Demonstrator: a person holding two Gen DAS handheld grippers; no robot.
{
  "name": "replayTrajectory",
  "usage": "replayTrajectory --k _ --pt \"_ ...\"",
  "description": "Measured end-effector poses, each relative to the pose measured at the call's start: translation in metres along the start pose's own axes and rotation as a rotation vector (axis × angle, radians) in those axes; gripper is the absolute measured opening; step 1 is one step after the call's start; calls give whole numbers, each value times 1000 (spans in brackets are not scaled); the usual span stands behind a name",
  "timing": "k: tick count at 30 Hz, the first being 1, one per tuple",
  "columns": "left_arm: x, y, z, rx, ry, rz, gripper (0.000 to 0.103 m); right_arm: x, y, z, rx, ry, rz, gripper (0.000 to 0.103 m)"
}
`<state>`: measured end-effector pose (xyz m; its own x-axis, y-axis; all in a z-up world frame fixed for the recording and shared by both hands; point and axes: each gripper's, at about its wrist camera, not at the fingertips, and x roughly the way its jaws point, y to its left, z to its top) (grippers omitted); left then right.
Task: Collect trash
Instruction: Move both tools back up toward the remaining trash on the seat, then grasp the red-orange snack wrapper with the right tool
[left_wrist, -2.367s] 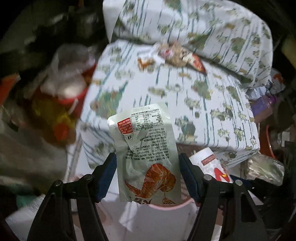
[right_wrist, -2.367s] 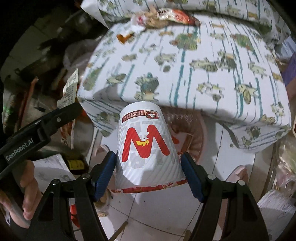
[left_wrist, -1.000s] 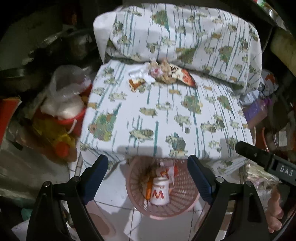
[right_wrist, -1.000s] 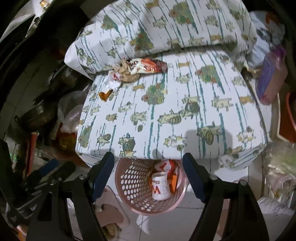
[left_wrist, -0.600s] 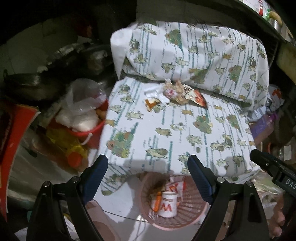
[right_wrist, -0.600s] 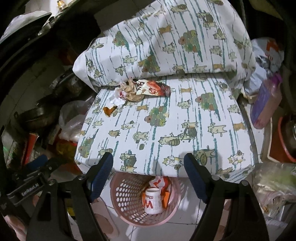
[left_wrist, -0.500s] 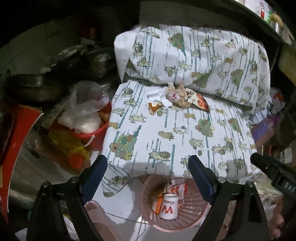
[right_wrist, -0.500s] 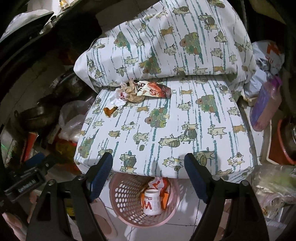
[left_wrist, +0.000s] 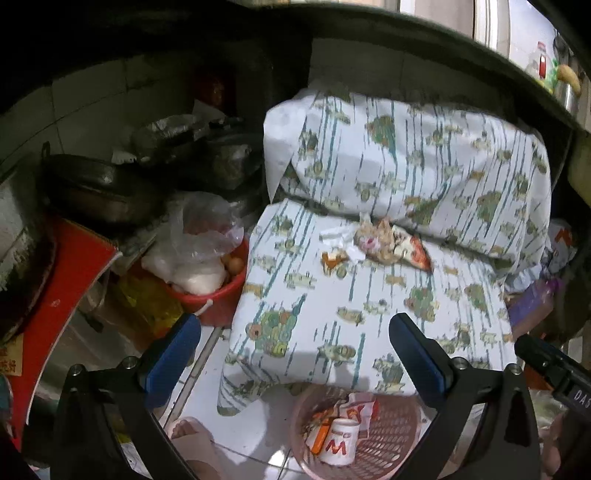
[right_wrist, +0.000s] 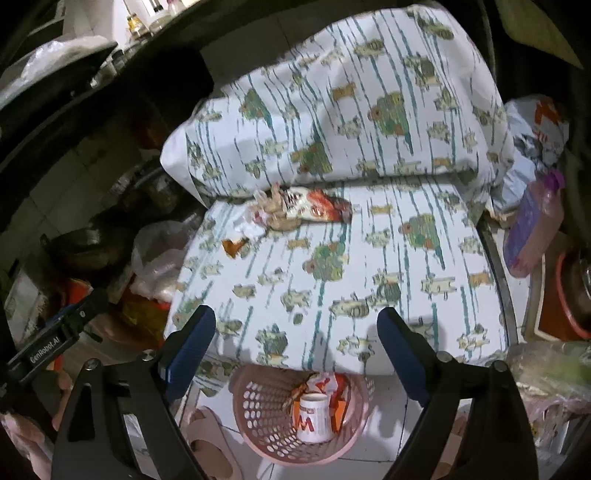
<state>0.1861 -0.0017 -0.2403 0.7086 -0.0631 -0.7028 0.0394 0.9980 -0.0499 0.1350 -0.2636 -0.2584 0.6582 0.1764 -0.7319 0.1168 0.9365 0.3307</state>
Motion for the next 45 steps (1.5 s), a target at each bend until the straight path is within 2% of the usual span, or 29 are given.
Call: replayTrajectory --k 2,3,5,7,9,13,21,27,33,37,41,45 --pt "-11 -3 8 45 -58 -79 103 -7 5 11 -27 -13 -23 88" --pt "-15 -6 12 74 -73 -86 103 -9 10 16 -58 -21 -43 88" --pt "-22 -11 22 124 -86 -51 103 -15 18 25 -119 -53 -53 88" --pt "-30 -9 34 109 -100 -23 103 -20 23 34 -138 -72 -51 87" --pt "-36 -7 47 95 -106 36 103 -25 27 44 -145 -90 -34 85" --pt "-45 -1 75 74 -156 19 103 -28 31 68 -146 -124 -43 78" --pt "-31 -1 117 66 -193 2 103 -25 38 119 -136 -195 -13 78" --pt "16 -3 127 62 -122 -46 103 -1 35 138 -137 -219 -21 78" --pt "68 0 137 51 -33 -45 102 37 9 147 -62 -153 -39 78" --pt "100 -3 140 62 7 -8 95 60 3 158 -61 -123 -30 78" --pt "125 -6 139 58 60 -2 85 90 -3 162 -40 -55 -9 78" --pt "137 -9 140 43 74 2 85 119 -14 164 6 7 0 78"
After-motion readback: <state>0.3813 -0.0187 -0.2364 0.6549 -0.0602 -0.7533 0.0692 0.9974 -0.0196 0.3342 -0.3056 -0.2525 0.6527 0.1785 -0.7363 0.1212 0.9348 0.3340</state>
